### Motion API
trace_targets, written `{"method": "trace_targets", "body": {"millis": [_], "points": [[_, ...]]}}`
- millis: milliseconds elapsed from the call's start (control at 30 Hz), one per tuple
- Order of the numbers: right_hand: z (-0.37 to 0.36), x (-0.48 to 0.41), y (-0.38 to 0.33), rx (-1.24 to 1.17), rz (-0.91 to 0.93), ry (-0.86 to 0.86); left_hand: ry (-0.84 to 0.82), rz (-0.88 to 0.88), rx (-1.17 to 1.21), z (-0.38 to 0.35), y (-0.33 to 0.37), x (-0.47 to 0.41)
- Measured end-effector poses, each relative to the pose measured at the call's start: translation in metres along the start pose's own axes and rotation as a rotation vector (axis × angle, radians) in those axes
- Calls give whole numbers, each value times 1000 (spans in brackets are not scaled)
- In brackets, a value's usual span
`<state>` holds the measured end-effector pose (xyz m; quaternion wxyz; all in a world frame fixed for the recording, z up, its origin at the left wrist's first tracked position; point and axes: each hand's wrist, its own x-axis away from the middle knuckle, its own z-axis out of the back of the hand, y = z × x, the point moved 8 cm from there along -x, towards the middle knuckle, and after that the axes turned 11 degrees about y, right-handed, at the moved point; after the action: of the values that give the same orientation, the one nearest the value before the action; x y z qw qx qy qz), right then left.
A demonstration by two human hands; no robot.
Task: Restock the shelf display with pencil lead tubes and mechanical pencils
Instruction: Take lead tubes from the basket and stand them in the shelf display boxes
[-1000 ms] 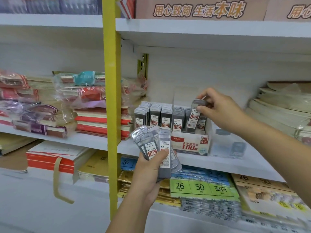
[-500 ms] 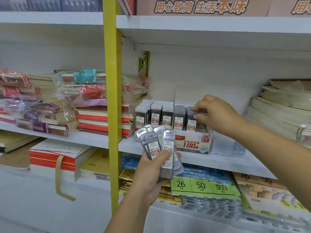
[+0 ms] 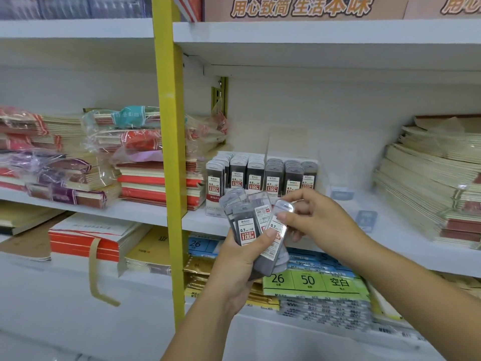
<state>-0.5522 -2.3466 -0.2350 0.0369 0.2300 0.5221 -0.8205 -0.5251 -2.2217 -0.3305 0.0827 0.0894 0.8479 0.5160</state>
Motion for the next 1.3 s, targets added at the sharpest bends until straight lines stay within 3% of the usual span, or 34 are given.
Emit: {"method": "trace_targets", "body": {"millis": [167,300,367,467,567,700,867,1000,1067,1133,1200,1300], "points": [[18,-2,6,-64,-63,34,56,53,19,7,-5,-3],[78,-26,-33,29,165,313,96,28,-19,12,-4,-7],[100,-39,-58,96,316,364,101,19,-37,12,-2,-8],[95,-56,-67,446,432,307,109,11,-60,14,-2,-11],[72,-73,-48,699,400,175,119,16,-65,15,-3,-12],[68,-91,-20,712,274,118,135,16,-79,17,-2,-13],[75,-102,-25,944,395,243,140,13,-127,17,-4,-15],[79,-102,-27,1055,381,289,142,24,-141,16,-5,-15],[81,-87,-35,994,437,366,134,23,-153,14,-5,-15],[78,-58,-45,779,505,414,114,19,-163,11,-5,-13],[62,-30,-43,532,447,309,87,9,-173,7,-4,-11],[24,-3,-19,286,213,50,45,-8,-178,0,-3,-7]]}}
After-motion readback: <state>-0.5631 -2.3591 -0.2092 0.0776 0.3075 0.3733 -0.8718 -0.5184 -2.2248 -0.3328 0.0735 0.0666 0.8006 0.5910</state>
